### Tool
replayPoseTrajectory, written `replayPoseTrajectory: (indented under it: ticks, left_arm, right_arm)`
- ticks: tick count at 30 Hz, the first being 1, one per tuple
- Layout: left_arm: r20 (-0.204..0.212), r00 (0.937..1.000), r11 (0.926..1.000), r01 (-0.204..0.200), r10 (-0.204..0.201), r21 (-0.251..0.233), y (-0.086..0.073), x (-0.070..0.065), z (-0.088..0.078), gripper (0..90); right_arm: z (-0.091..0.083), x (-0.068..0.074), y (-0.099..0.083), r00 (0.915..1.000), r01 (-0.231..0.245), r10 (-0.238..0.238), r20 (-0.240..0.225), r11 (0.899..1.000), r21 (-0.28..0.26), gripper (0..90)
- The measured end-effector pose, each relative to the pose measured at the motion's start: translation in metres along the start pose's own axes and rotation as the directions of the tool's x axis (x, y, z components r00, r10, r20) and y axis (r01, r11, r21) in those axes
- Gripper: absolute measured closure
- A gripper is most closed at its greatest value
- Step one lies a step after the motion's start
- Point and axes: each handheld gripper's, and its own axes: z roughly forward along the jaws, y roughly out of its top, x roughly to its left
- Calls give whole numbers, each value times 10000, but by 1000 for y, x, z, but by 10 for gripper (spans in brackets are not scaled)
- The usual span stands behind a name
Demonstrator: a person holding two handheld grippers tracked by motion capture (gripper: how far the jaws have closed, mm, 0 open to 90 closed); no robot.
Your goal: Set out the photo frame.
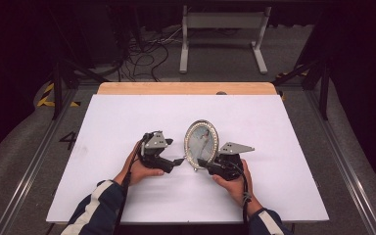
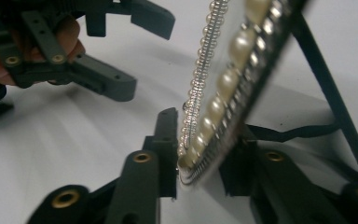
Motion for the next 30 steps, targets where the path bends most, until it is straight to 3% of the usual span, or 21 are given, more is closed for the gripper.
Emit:
replayPoseTrajectory:
  ticks: [2,6,9,14,17,23,30]
  left_arm:
    - [-44,9999,9997,142,-143,-197,4,4,4,181]
    - [104,9996,9996,266,-265,-111,6,9,15,177]
    - [280,9980,9982,579,-574,-145,6,11,22,176]
    - [462,9964,9973,723,-715,-152,6,12,28,197]
    - [577,9959,9972,709,-695,-232,8,12,30,211]
    - [811,9956,9981,502,-471,-363,12,9,32,285]
    - [1104,9927,9972,536,-476,-514,15,8,31,354]
  right_arm:
    - [-3,1,0,9999,65,-65,119,10000,-26,618]
    - [-11,6,-2,9990,163,-156,411,9997,-170,564]
    - [-17,9,-3,9979,216,-198,613,9993,-291,553]
    - [-31,11,-5,9942,128,-38,1072,9964,-834,546]
    - [-39,14,-5,9916,199,-46,1296,9929,-1170,564]
    - [-51,18,-3,9889,148,99,1485,9863,-1640,686]
    - [-51,18,-2,9879,36,226,1537,9858,-1680,718]
